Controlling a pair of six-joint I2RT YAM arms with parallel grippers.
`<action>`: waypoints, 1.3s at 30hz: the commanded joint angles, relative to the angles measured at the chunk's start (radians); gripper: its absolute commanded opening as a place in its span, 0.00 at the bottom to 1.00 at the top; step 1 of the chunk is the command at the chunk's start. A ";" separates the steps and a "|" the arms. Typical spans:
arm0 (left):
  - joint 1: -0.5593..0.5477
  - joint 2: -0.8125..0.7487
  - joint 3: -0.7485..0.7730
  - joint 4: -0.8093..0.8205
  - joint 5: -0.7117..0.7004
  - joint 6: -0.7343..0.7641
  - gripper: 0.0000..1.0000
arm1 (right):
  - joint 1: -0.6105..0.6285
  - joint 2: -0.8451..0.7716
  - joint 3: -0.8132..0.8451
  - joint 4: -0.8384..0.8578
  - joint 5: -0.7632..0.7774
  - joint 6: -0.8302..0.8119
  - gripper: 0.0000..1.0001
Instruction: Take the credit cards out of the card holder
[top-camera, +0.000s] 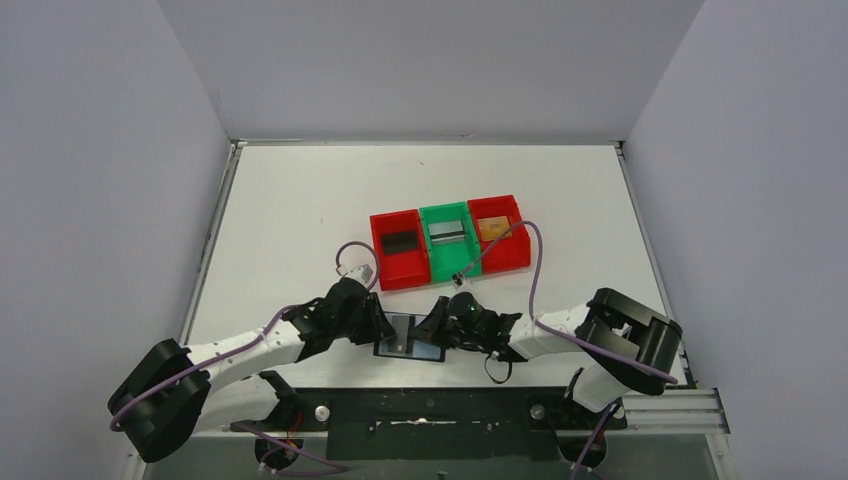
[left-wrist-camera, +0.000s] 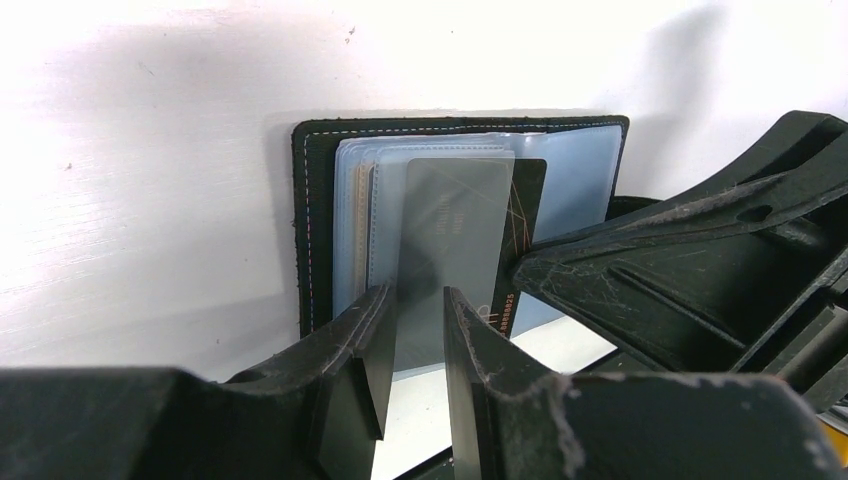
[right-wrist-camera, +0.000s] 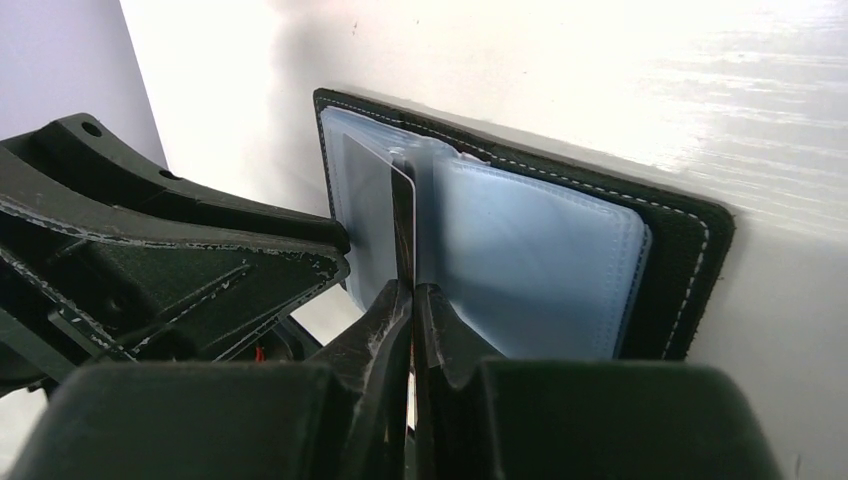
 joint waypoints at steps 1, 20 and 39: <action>-0.007 0.025 -0.020 -0.071 -0.048 0.018 0.25 | -0.013 -0.044 -0.012 -0.025 0.047 0.015 0.00; -0.034 0.065 0.000 -0.078 -0.045 0.035 0.18 | -0.015 0.053 -0.027 0.117 0.006 0.070 0.23; -0.038 0.045 0.003 -0.143 -0.113 0.011 0.14 | -0.030 -0.141 -0.099 -0.007 0.085 0.065 0.01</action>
